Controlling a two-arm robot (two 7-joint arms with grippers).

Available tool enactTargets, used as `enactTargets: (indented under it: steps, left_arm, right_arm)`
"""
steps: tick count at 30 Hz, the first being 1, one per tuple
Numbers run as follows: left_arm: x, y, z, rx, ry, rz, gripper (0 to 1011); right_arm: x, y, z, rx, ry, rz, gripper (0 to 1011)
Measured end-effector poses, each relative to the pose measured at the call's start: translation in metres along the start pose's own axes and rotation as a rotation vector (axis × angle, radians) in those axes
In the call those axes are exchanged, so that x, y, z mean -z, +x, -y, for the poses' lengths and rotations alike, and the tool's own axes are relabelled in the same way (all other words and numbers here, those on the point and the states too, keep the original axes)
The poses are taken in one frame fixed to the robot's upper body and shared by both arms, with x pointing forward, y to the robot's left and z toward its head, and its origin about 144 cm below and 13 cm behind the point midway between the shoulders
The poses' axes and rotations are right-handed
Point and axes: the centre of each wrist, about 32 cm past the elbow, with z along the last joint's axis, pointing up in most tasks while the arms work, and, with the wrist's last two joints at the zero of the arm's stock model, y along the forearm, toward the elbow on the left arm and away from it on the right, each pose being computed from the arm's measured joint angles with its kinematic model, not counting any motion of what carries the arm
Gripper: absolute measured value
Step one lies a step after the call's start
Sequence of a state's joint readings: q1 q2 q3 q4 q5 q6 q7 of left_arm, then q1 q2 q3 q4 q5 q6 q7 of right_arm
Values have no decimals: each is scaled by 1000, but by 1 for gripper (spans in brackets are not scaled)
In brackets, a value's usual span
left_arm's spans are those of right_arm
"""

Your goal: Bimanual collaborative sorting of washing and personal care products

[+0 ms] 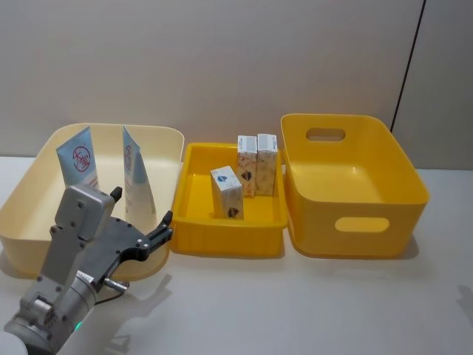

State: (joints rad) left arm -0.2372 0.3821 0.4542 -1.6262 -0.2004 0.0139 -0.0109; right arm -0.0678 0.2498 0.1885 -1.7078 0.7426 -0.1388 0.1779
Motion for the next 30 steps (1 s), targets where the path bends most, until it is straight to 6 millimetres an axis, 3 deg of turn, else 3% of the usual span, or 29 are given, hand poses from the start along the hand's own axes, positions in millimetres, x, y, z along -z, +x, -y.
enactTargets:
  steps: [30]
  left_arm:
    - [0, 0, 0, 0, 0, 0, 1003]
  right_arm:
    - [0, 0, 0, 0, 0, 0, 1002]
